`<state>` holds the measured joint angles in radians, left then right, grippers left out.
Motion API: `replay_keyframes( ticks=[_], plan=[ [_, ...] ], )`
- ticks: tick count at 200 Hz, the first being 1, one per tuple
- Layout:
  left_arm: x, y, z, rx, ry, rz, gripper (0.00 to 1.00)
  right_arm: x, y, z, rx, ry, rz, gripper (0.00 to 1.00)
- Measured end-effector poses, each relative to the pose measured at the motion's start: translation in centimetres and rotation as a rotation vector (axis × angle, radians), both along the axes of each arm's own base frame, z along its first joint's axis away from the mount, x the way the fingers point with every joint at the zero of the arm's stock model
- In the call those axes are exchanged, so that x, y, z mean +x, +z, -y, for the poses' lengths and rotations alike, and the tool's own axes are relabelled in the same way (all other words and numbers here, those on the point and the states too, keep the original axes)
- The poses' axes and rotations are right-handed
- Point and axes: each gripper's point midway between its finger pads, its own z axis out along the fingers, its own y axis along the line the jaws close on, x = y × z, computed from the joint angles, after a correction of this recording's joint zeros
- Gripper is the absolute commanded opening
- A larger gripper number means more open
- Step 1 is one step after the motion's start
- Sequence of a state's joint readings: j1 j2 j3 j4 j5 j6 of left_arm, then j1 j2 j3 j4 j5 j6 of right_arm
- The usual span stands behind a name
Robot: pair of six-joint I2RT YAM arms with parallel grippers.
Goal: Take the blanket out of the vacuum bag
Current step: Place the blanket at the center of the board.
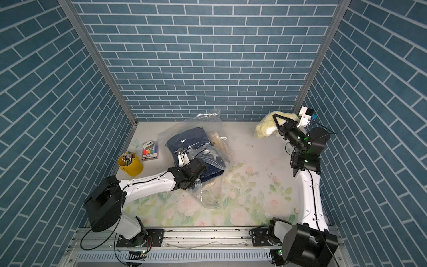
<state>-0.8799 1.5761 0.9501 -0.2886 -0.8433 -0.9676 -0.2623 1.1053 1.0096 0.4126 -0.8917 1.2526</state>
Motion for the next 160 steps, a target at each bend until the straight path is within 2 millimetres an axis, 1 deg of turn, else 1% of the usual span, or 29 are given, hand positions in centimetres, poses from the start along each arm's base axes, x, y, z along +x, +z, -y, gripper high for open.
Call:
replay_keyframes(
  ticks=[11, 32, 62, 82, 94, 98, 106, 120, 124, 136, 149, 160],
  plan=[
    [0.0, 0.0, 0.0, 0.002, -0.005, -0.001, 0.0, -0.4, -0.5, 0.5, -0.005, -0.007, -0.006, 0.0],
    [0.0, 0.2, 0.1, 0.009, -0.014, -0.004, 0.0, -0.7, -1.5, 0.3, -0.023, 0.013, -0.025, 0.0],
    [-0.1, 0.2, -0.1, 0.018, -0.023, -0.005, 0.0, -0.2, -4.1, 0.2, -0.036, 0.03, -0.073, 0.0],
    [-0.3, 0.1, -0.4, 0.015, -0.028, -0.005, 0.0, 1.3, -6.0, 0.1, -0.039, 0.048, -0.123, 0.0],
    [-0.5, 0.1, -0.5, 0.013, -0.031, -0.004, 0.0, 2.9, -7.0, -0.3, -0.042, 0.071, -0.159, 0.0],
    [-0.5, 0.1, -0.5, 0.012, -0.032, -0.005, 0.0, 3.8, -7.3, -0.5, -0.043, 0.082, -0.173, 0.0],
    [-0.5, 0.1, -0.4, 0.013, -0.033, -0.005, 0.0, 5.3, -7.4, -0.9, -0.046, 0.102, -0.186, 0.0],
    [-0.4, 0.1, -0.4, 0.015, -0.038, -0.005, 0.0, 8.5, -6.5, -1.3, -0.056, 0.123, -0.181, 0.0],
    [-0.4, 0.2, -0.4, 0.017, -0.039, -0.005, 0.0, 9.5, -5.9, -1.3, -0.061, 0.126, -0.169, 0.0],
    [-0.3, 0.3, -0.3, 0.019, -0.042, -0.004, 0.0, 11.6, -4.0, -1.2, -0.072, 0.124, -0.142, 0.0],
    [-0.2, 0.5, -0.2, 0.02, -0.045, -0.002, 0.0, 12.8, -1.5, -0.6, -0.095, 0.095, -0.099, 0.0],
    [-0.1, 0.7, -0.1, 0.019, -0.047, 0.001, 0.0, 12.7, 0.3, -0.1, -0.124, 0.058, -0.06, 0.0]
  ],
)
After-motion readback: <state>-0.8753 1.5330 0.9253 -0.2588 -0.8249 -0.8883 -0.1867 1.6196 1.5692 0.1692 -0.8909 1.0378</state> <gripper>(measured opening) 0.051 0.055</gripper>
